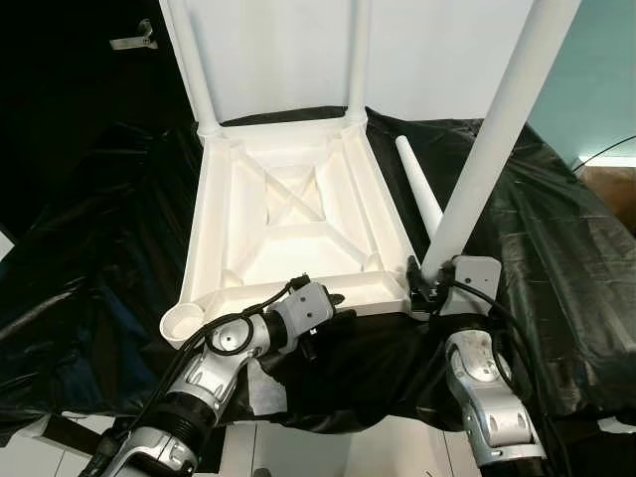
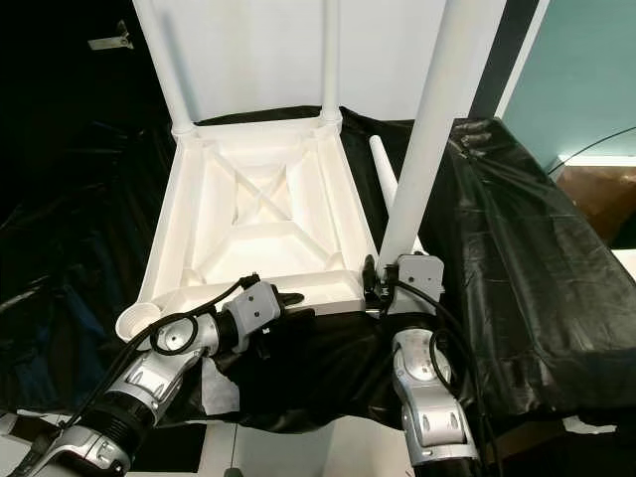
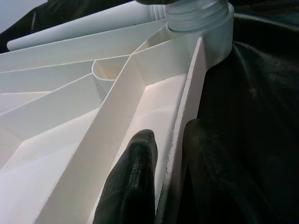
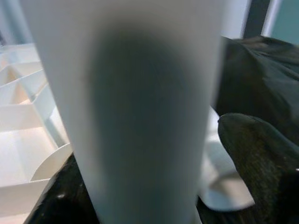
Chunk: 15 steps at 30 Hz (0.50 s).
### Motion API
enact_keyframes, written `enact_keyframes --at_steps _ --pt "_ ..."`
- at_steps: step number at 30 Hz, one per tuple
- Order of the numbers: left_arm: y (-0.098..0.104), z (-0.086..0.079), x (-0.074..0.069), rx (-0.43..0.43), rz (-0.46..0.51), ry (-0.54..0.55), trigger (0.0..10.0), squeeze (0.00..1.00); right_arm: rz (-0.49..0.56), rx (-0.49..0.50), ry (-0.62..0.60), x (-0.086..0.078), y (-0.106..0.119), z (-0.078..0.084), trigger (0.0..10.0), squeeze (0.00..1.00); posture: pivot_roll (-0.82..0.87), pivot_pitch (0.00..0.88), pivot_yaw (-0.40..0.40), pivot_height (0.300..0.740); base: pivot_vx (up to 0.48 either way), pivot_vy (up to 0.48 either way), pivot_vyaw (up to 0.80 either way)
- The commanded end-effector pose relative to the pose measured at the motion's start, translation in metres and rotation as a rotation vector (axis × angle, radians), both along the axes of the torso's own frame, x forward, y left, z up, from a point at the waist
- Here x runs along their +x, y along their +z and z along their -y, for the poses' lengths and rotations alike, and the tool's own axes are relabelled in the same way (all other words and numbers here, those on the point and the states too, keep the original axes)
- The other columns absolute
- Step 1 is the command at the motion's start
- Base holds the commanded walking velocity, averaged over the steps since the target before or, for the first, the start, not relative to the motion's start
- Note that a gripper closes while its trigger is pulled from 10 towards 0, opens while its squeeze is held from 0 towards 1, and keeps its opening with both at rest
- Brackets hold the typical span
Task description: Building children table
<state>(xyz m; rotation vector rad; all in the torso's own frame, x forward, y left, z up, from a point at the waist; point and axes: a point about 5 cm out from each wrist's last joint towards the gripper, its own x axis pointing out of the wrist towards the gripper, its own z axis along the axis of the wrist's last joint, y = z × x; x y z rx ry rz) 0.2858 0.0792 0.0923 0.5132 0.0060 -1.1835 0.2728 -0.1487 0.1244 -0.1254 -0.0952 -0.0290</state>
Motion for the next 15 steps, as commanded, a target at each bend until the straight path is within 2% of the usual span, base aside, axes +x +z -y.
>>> enact_keyframes --at_steps 1,3,5,8,15 --pt "-0.022 -0.006 -0.009 0.075 -0.087 -0.02 10.0 0.0 -0.007 -0.028 -0.013 0.001 -0.003 0.019 10.0 0.0 -0.02 0.009 -0.008 0.74 0.0 0.0 0.0" --pt "-0.022 -0.005 -0.008 0.074 -0.086 -0.019 10.0 0.0 0.001 -0.041 0.073 0.003 -0.001 0.018 10.0 0.0 -0.02 0.009 -0.008 0.74 0.0 0.0 0.0" --pt "-0.022 -0.005 -0.008 0.074 -0.086 -0.019 10.0 0.0 0.002 -0.044 0.097 0.004 -0.001 0.018 10.0 0.0 -0.02 0.009 -0.008 0.74 0.0 0.0 0.0" --pt "-0.022 -0.003 -0.008 0.072 -0.085 -0.026 10.0 0.0 -0.062 -0.05 0.302 0.008 -0.001 0.024 10.0 0.0 -0.03 0.01 -0.007 0.74 0.0 0.0 0.0" --pt "-0.022 -0.003 -0.009 0.072 -0.087 -0.031 10.0 0.0 -0.094 -0.085 0.491 0.012 0.005 0.034 10.0 0.0 -0.03 0.013 -0.003 0.74 0.0 0.0 0.0"
